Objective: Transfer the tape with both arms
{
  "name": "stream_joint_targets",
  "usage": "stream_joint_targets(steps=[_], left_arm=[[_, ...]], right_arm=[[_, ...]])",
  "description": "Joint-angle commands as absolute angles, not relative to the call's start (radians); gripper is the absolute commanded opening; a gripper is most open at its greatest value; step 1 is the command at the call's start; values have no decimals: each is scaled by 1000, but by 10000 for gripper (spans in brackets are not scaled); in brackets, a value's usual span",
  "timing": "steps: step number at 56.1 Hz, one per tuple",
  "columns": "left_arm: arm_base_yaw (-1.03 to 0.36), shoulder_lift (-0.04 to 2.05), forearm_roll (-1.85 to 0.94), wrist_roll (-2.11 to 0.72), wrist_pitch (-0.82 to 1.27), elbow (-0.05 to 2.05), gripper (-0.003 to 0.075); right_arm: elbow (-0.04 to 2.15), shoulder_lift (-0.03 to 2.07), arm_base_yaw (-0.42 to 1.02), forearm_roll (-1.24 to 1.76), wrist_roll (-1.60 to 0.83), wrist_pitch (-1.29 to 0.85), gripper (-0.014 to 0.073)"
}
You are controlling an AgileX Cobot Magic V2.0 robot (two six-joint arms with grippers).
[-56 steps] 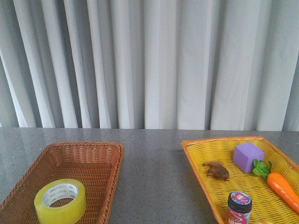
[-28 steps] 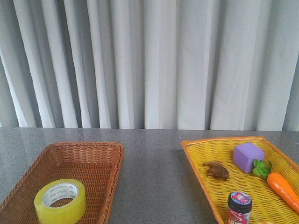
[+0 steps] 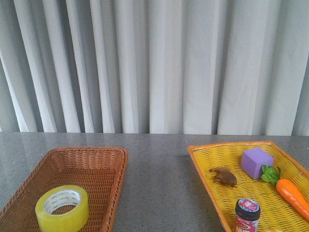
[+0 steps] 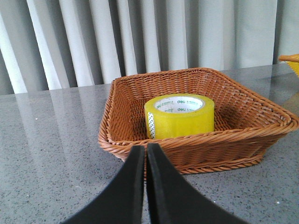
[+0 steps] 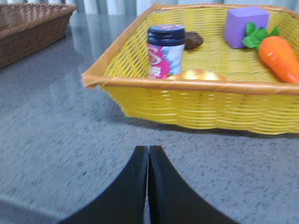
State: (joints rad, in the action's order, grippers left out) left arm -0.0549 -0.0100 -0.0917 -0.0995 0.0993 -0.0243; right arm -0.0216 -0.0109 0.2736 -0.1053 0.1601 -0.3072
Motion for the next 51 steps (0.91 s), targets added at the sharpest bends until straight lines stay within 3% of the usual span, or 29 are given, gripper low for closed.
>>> stream_joint_targets(steps=[1, 15, 51], left_arm=[[-52, -25, -93, -90, 19, -15, -6], [-52, -25, -93, -90, 19, -15, -6], [-52, -25, -93, -90, 19, -15, -6]], right_arm=[[-20, -21, 196, -123, 175, -104, -4], [-31, -22, 62, -119, 181, -85, -4], [-31, -22, 51, -75, 210, -70, -4]])
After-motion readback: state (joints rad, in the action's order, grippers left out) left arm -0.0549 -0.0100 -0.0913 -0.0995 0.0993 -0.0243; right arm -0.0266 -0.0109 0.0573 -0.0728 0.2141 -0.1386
